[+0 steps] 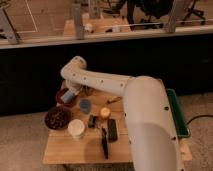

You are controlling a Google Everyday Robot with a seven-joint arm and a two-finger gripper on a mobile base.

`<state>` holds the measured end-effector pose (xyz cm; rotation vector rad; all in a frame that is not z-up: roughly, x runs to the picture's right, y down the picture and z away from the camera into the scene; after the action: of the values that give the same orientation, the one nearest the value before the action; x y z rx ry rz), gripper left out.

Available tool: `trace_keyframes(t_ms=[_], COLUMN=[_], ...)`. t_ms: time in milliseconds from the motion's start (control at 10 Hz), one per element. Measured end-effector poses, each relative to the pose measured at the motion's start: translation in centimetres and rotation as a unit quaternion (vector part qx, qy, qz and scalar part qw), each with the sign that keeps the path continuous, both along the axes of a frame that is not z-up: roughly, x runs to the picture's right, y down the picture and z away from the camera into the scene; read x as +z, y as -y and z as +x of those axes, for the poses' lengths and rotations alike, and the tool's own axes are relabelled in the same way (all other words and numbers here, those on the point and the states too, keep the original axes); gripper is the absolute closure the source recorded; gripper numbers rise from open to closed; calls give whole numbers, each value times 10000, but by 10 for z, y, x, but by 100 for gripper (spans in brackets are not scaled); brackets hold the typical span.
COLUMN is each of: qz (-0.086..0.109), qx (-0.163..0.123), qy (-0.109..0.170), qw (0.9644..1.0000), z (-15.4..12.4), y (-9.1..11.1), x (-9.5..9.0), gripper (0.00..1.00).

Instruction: Wipe red bowl with sponge

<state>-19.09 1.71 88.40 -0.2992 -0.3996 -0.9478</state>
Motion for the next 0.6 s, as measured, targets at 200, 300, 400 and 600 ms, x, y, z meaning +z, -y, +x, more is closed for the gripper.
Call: trace_keyframes(t_ms=[200,300,400,600], qz=[-16,-14,17,52], qx=[-46,-46,-56,-72], qy=[-82,-160,-225,-288], qw=[10000,9999,9997,9995], z=[-1,3,3,1], y=[-5,-3,2,11], x=[-1,0,1,4], gripper=[100,100,100,100])
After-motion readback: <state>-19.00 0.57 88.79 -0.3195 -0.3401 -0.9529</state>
